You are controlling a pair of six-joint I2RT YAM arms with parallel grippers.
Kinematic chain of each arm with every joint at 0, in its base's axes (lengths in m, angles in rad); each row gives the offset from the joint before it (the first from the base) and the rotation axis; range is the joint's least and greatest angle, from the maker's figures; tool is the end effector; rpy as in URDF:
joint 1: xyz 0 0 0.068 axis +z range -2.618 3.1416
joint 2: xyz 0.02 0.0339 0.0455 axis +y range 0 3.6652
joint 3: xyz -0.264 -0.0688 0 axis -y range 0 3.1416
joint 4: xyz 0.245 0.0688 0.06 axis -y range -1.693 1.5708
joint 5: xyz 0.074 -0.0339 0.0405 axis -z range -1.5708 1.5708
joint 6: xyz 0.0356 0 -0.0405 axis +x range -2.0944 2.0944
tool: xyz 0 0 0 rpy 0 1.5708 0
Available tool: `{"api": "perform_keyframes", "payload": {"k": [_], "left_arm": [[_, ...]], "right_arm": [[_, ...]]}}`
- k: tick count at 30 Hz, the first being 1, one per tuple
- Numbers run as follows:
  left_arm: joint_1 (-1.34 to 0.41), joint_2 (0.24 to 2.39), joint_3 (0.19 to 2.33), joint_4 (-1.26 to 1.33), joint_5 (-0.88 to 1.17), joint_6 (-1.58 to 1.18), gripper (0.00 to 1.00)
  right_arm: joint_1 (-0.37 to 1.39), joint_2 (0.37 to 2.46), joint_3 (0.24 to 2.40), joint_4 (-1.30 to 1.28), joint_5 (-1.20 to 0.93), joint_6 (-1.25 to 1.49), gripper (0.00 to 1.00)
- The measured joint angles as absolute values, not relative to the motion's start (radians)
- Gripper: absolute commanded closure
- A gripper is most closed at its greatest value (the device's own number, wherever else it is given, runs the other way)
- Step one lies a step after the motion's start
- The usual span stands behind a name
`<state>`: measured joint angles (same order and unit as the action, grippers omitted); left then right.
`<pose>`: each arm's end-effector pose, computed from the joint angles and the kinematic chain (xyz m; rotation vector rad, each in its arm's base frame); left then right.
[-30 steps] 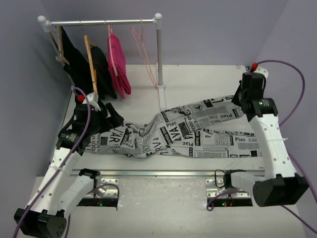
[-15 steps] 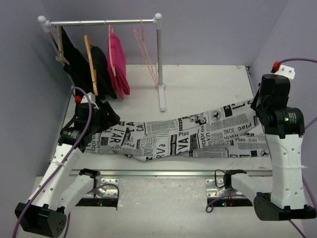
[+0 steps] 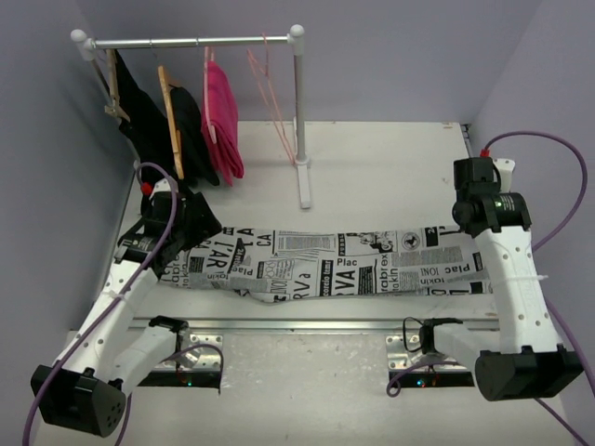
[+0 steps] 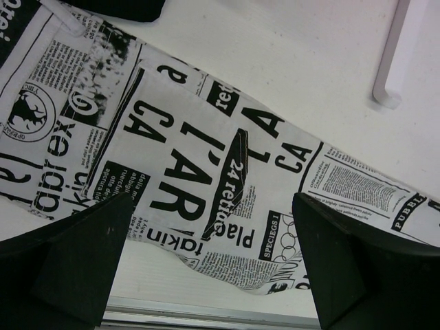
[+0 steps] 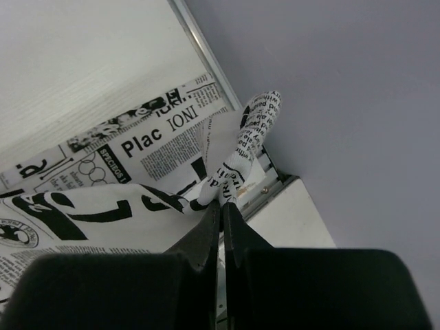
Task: Place the trousers on the hanger
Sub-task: Fold the trousers at the center of the board.
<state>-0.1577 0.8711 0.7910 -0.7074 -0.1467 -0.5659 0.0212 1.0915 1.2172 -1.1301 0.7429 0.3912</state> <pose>0.1747 -0.0225 0.2783 -0.5470 2.2905 -0.1823 0.1880 -0.0201 0.3534 0.6925 2.2555 -0.7542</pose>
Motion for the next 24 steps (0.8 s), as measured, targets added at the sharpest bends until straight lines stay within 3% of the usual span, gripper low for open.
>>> {"api": "perform_keyframes", "payload": {"k": [5, 6, 9, 12, 14, 20, 24], "left_arm": [[-0.158, 0.868, 0.791, -0.707, -0.145, -0.566, 0.00], [-0.158, 0.868, 0.791, -0.707, -0.143, -0.565, 0.00], [-0.158, 0.868, 0.791, -0.707, -0.143, -0.565, 0.00], [-0.158, 0.870, 0.793, -0.710, -0.155, -0.570, 0.00], [-0.158, 0.882, 0.805, -0.727, -0.191, -0.591, 0.00], [-0.142, 0.973, 0.871, -0.820, -0.337, -0.696, 0.00], [-0.112, 1.021, 0.875, -0.869, -0.385, -0.791, 0.00]], "right_arm": [[0.015, 1.141, 1.196, -1.121, 0.786, 0.392, 1.00], [0.013, 1.153, 1.196, -1.119, 0.792, 0.392, 0.87], [0.009, 1.193, 1.197, -1.111, 0.810, 0.393, 0.27], [0.009, 1.235, 1.202, -1.118, 0.809, 0.405, 0.17], [0.009, 1.251, 1.223, -1.136, 0.793, 0.413, 0.04], [0.049, 1.273, 1.359, -1.117, 0.692, 0.450, 0.01], [0.201, 1.282, 1.237, -0.999, 0.575, 0.481, 0.01]]}}
